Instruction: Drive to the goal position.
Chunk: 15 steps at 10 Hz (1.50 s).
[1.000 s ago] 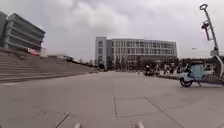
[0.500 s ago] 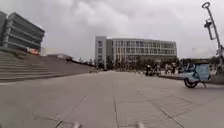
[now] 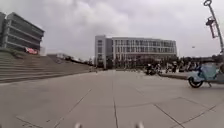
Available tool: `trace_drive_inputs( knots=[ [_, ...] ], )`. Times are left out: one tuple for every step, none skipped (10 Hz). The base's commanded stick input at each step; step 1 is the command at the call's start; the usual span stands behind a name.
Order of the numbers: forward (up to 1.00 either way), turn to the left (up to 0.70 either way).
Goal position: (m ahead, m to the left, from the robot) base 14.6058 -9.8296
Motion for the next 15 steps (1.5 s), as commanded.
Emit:
trace_drive_inputs(
  knots=[
    [0.50, 0.00],
    [0.50, 0.00],
    [0.50, 0.00],
    [0.50, 0.00],
    [0.50, 0.00],
    [0.50, 0.00],
    [0.50, 0.00],
    [0.50, 0.00],
    [0.50, 0.00],
    [0.50, 0.00],
    [0.50, 0.00],
    [0.50, 0.00],
    [0.50, 0.00],
    [0.50, 0.00],
    [0.50, 0.00]
  ],
)
